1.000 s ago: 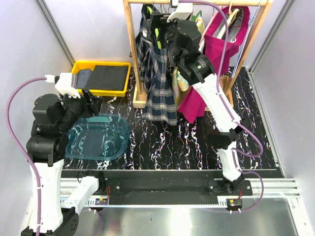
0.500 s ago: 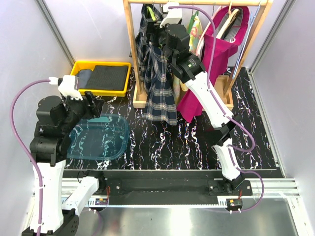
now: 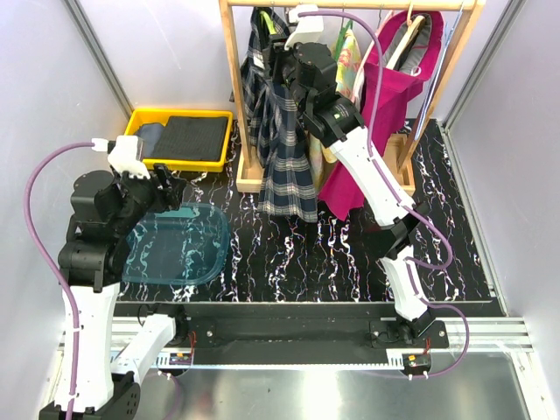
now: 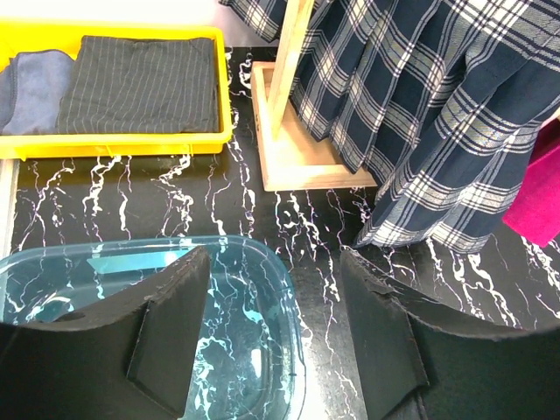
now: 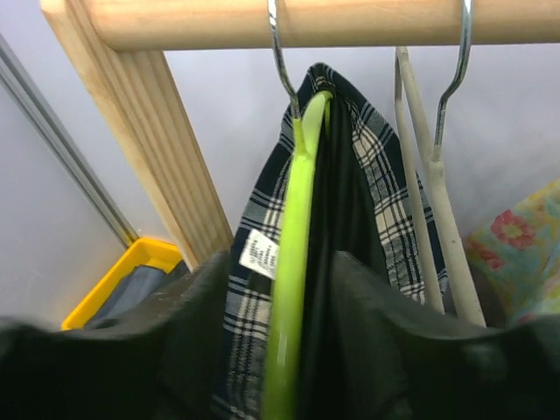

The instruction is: Remove the skirt from the hanger

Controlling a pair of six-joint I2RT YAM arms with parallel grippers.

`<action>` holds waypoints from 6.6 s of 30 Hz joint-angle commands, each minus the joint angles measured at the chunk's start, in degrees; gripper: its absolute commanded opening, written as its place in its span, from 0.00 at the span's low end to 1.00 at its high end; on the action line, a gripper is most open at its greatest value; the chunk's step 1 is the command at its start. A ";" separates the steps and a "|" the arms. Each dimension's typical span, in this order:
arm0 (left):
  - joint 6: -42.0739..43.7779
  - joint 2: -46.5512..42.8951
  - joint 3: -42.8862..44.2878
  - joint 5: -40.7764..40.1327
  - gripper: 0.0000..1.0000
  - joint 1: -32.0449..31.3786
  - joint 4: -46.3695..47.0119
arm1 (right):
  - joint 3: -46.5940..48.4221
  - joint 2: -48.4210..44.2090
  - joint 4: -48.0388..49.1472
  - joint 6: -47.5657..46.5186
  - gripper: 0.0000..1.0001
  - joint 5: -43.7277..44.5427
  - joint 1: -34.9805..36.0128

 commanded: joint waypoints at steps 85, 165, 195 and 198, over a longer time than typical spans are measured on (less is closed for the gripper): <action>-3.87 -5.15 -0.44 19.03 0.99 -0.25 11.31 | -69.53 -71.52 0.08 15.49 0.00 -27.50 2.66; -26.29 5.92 -5.46 70.82 0.00 11.70 43.78 | -84.74 -58.71 22.13 27.80 0.00 -33.31 14.44; 6.57 8.54 -1.06 66.59 0.00 30.20 8.70 | -72.70 -90.42 3.95 15.94 0.00 -15.30 14.44; 8.59 12.84 -2.20 69.57 0.00 36.81 8.17 | -73.32 -93.68 3.94 14.88 0.00 -12.66 14.44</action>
